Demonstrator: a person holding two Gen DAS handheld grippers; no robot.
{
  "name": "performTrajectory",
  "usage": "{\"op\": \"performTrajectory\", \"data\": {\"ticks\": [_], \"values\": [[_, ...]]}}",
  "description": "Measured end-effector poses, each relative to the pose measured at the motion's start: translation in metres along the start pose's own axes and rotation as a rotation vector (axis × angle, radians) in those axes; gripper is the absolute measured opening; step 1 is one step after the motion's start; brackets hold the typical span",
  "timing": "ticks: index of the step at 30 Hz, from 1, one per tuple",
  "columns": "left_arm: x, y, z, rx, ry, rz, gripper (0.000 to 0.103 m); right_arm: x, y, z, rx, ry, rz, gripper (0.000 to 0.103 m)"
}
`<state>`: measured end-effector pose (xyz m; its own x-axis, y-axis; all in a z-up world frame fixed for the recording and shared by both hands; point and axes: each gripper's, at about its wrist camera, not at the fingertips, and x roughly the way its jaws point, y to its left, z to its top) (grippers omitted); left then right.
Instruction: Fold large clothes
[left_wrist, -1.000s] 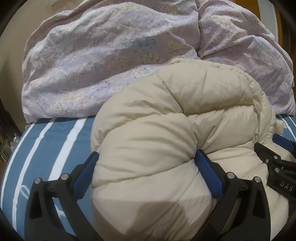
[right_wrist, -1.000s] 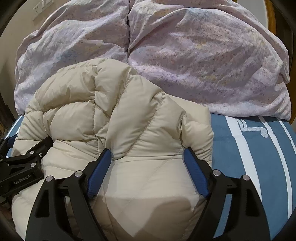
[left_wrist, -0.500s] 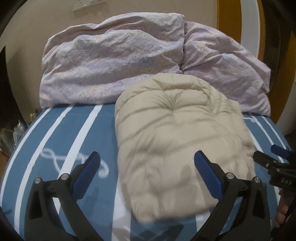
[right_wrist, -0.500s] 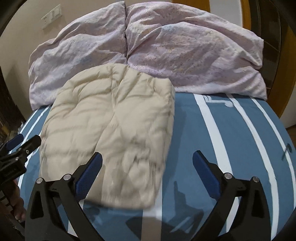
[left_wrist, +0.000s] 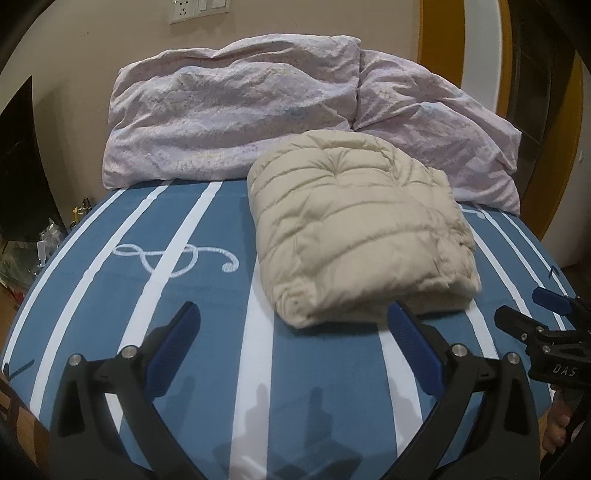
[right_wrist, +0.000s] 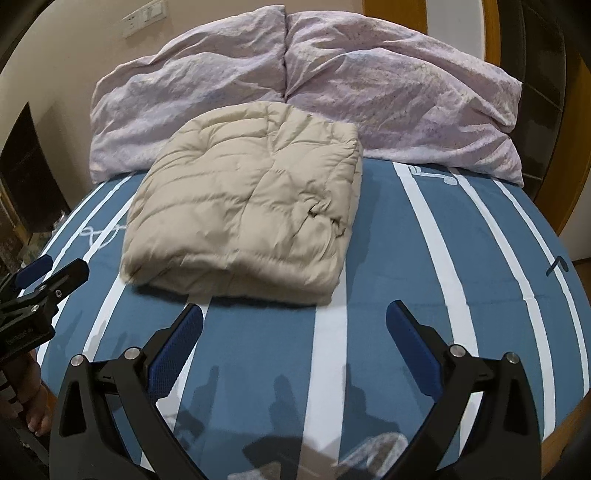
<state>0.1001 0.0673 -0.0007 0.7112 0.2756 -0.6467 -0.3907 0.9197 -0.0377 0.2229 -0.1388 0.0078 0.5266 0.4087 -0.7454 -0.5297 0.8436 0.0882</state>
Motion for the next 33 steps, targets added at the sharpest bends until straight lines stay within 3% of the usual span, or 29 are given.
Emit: {"op": "performTrajectory", "data": {"ticks": [11,19,27,33], "values": [[-0.005,-0.005,-0.02,-0.007,0.021,-0.021,0.101,-0.001,-0.001,-0.017,0.042,0.02,0.038,0.101],[-0.014,-0.001,-0.026,-0.042,0.05,-0.11,0.101,-0.008,-0.006,-0.024,0.073,0.044,0.076,0.101],[-0.035,-0.003,-0.022,-0.036,0.026,-0.116,0.101,-0.03,-0.001,-0.02,0.046,0.034,0.041,0.101],[-0.044,-0.007,-0.019,-0.04,0.055,-0.134,0.101,-0.045,0.003,-0.014,0.041,0.035,0.047,0.101]]}}
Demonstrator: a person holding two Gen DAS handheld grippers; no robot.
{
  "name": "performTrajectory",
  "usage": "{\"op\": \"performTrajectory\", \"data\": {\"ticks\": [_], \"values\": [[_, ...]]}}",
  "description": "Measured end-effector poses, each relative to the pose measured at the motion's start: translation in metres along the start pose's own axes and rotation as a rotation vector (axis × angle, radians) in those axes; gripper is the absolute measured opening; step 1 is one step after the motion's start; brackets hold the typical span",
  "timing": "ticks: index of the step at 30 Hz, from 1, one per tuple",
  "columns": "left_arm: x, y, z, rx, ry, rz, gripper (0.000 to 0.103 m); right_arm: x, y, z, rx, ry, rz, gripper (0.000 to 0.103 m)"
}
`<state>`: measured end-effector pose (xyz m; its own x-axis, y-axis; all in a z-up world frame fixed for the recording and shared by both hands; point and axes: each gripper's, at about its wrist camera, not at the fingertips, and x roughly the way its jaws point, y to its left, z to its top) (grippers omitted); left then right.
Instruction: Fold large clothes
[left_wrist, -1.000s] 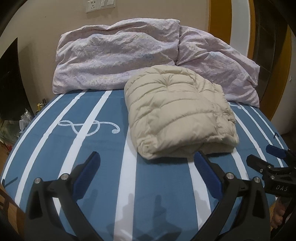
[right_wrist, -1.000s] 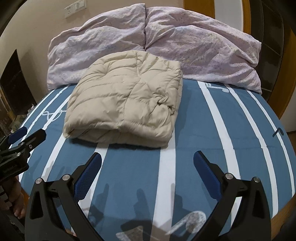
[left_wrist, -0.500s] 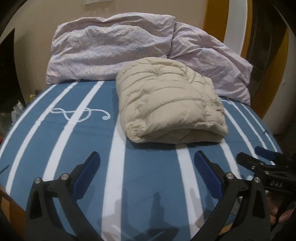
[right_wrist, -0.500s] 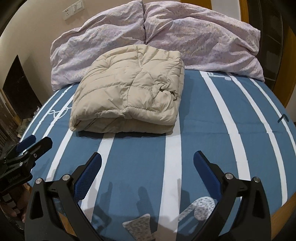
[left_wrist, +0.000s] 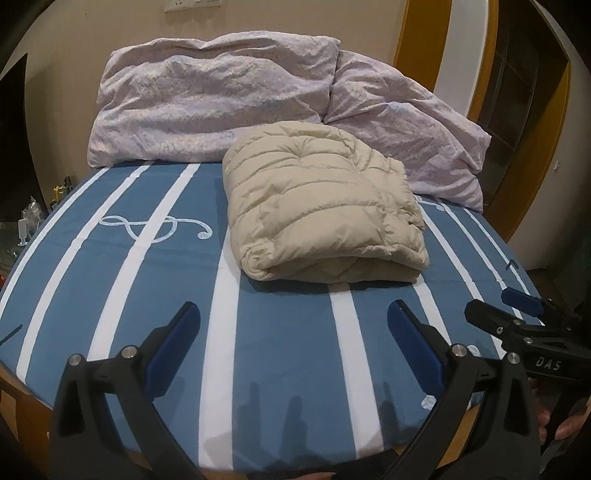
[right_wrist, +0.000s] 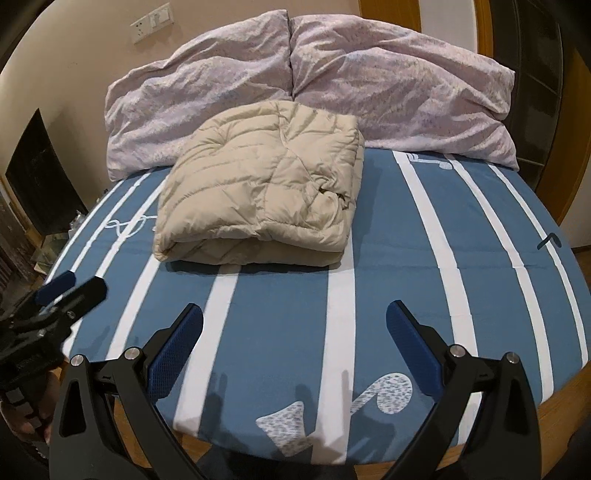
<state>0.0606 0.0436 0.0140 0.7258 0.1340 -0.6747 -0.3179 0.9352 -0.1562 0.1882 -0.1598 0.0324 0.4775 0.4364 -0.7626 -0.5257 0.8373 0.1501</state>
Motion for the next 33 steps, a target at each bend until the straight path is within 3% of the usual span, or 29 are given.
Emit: {"op": "performTrajectory", "data": {"ticks": [33], "values": [[-0.014,-0.003,0.002,-0.005,0.015,-0.015,0.101,-0.017,0.004,0.003,0.006,0.001,0.025,0.101]]}}
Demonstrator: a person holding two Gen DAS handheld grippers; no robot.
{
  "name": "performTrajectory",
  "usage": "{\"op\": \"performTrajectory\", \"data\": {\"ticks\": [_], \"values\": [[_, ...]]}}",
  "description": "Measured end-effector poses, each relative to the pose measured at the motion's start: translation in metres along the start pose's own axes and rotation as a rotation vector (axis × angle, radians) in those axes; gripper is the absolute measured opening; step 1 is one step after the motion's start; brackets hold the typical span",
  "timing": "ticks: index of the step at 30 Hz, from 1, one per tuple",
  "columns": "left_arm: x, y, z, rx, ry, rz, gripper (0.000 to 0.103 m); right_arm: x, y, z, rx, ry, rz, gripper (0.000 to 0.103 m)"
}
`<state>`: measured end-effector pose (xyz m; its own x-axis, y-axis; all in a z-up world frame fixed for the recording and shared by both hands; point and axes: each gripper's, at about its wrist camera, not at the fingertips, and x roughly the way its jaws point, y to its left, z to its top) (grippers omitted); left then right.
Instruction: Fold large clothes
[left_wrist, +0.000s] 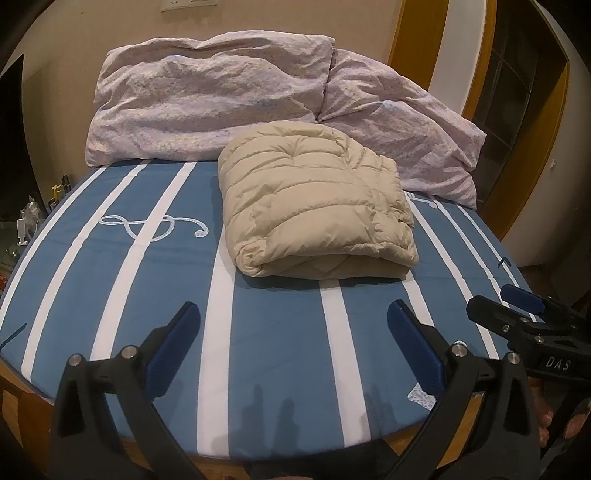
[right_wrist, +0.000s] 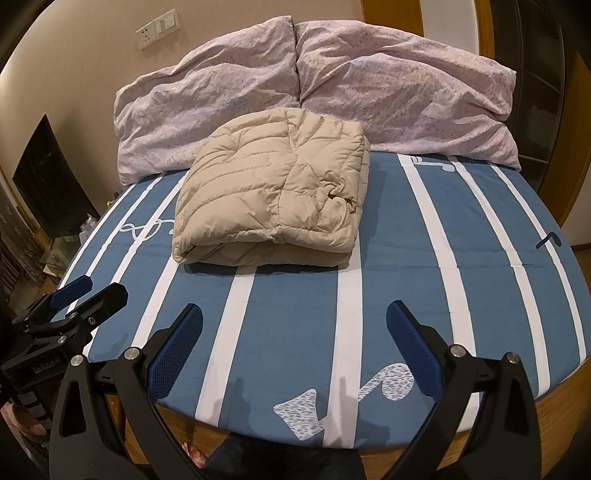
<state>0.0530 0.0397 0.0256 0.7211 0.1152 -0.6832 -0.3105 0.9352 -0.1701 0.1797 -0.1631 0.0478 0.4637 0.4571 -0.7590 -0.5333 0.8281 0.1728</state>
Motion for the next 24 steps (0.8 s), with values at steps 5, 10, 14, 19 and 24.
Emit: {"op": "performTrajectory", "data": {"ticks": [5,10,14,19,24], "values": [[-0.0006,-0.0002,-0.0002,0.0,0.001,-0.001,0.101,0.0003,0.0001,-0.0002,0.002,0.003,0.002,0.101],[0.0004,-0.0041,0.0006,0.004,0.004,-0.002,0.101,0.0004,0.0003,0.0,0.002,0.003,0.002,0.101],[0.0008,-0.0057,0.001,0.005,0.006,-0.009,0.101,0.0007,-0.0008,0.0002,0.004,0.002,0.001,0.101],[0.0028,-0.005,0.002,0.008,0.008,-0.011,0.101,0.0006,0.0003,-0.0001,0.009,0.002,0.002,0.101],[0.0024,-0.0059,0.0022,0.008,0.007,-0.012,0.101,-0.0001,0.0007,-0.0001,0.008,0.002,0.006,0.101]]}}
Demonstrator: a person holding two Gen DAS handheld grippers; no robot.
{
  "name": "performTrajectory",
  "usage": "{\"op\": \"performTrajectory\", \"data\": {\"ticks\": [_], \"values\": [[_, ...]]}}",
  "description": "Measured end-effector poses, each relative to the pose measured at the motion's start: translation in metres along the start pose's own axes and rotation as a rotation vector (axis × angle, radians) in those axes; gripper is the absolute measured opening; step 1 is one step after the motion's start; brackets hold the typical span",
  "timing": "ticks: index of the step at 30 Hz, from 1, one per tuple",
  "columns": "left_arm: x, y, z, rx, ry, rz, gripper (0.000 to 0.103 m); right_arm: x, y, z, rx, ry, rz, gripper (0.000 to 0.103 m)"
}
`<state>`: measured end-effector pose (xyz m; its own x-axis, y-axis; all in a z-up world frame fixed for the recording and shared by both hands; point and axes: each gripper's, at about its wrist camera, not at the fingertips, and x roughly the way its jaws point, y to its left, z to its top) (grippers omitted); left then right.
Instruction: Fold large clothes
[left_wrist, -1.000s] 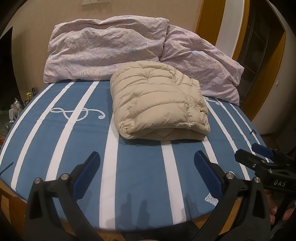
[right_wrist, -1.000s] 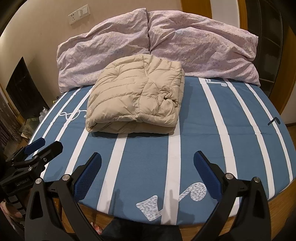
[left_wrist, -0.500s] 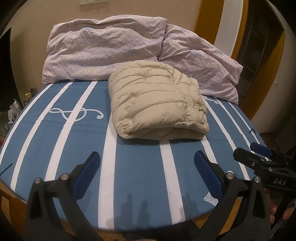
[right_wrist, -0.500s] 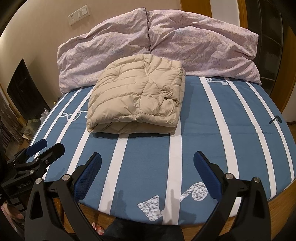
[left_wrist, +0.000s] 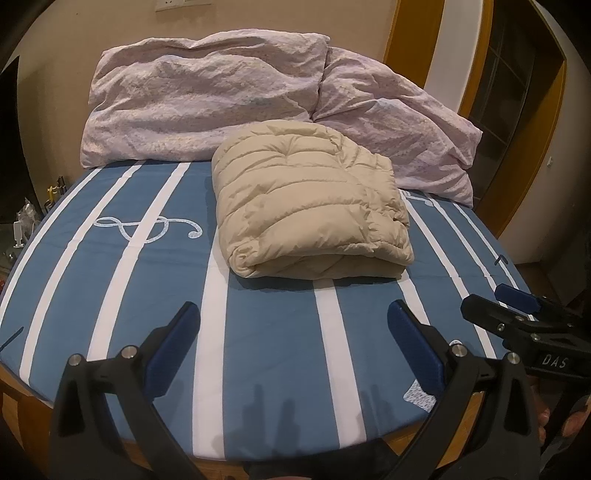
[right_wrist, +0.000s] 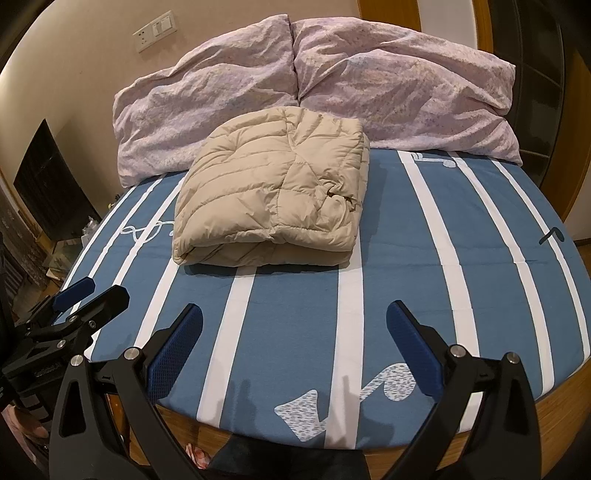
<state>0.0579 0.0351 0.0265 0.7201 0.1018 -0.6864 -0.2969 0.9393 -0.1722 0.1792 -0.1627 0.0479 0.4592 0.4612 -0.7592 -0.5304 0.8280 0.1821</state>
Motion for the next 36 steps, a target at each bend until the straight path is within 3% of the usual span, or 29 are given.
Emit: {"op": "performTrajectory", "data": {"ticks": [36], "values": [[0.0019,-0.0034,0.0053,0.012,0.005,-0.014,0.101,-0.0003,-0.0009,0.0017,0.008,0.002,0.001,0.101]]}}
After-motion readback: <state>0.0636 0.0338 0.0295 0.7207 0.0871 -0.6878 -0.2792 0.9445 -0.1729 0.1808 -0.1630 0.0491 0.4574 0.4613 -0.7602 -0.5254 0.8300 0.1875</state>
